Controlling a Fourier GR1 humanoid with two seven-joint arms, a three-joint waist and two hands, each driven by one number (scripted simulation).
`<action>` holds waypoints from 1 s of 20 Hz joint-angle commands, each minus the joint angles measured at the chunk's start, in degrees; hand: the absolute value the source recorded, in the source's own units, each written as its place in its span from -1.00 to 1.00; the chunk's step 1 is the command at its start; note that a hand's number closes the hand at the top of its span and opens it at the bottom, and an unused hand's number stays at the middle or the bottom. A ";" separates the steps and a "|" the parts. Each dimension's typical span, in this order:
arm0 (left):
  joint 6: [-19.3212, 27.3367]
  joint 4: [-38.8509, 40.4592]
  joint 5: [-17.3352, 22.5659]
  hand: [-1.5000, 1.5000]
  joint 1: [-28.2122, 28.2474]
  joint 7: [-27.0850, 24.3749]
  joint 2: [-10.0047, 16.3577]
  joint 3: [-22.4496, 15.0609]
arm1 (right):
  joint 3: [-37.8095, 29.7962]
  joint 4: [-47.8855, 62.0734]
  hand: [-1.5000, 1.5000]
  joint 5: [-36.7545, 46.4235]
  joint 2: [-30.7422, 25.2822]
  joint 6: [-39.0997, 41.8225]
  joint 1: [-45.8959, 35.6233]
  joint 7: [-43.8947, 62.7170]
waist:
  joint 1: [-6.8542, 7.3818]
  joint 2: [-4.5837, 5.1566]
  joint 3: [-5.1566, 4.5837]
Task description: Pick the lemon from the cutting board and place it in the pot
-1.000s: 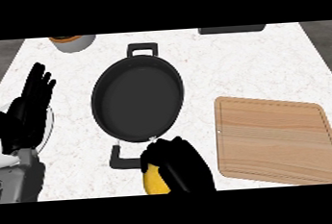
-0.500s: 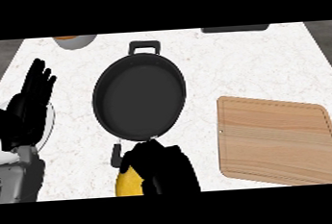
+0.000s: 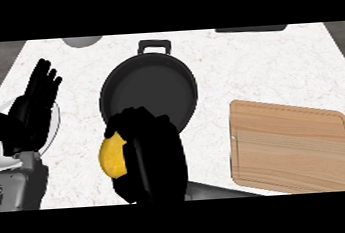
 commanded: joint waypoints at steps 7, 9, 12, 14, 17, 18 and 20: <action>0.26 0.35 -0.43 0.00 1.21 -1.95 -0.56 0.38 | -4.87 24.60 1.00 5.80 0.44 -1.93 -11.20 2.92 | -1.00 0.18 -0.04; 1.25 -0.24 -1.13 0.00 -0.93 -0.12 -1.71 -1.14 | -3.92 29.53 1.00 4.54 0.44 -4.02 -13.32 4.17 | -0.44 0.37 0.03; 0.09 -1.16 0.78 0.00 -0.87 1.76 0.32 1.39 | -3.67 36.80 1.00 2.07 0.44 -9.57 -13.69 1.61 | -0.02 0.52 0.07; 0.58 -0.27 -0.67 0.00 0.61 -0.30 -1.09 0.11 | -2.47 37.77 1.00 -2.17 0.44 -9.21 -14.27 -0.22 | -0.47 0.42 0.08; 1.30 0.49 -1.64 0.00 -2.04 -0.50 -2.12 -1.23 | -2.51 45.26 1.00 -6.27 0.45 -13.56 -15.45 -3.65 | 0.80 0.89 0.08; -0.84 -1.80 0.91 0.00 0.72 0.82 0.40 1.41 | -4.25 45.63 1.00 -8.03 0.45 -15.73 -11.71 -7.18 | 0.72 0.79 0.11; 0.25 -1.53 -1.17 0.00 -0.53 1.33 -0.84 -0.99 | -7.70 46.44 1.00 -13.24 0.45 -16.22 -11.09 -9.79 | 0.61 0.98 0.15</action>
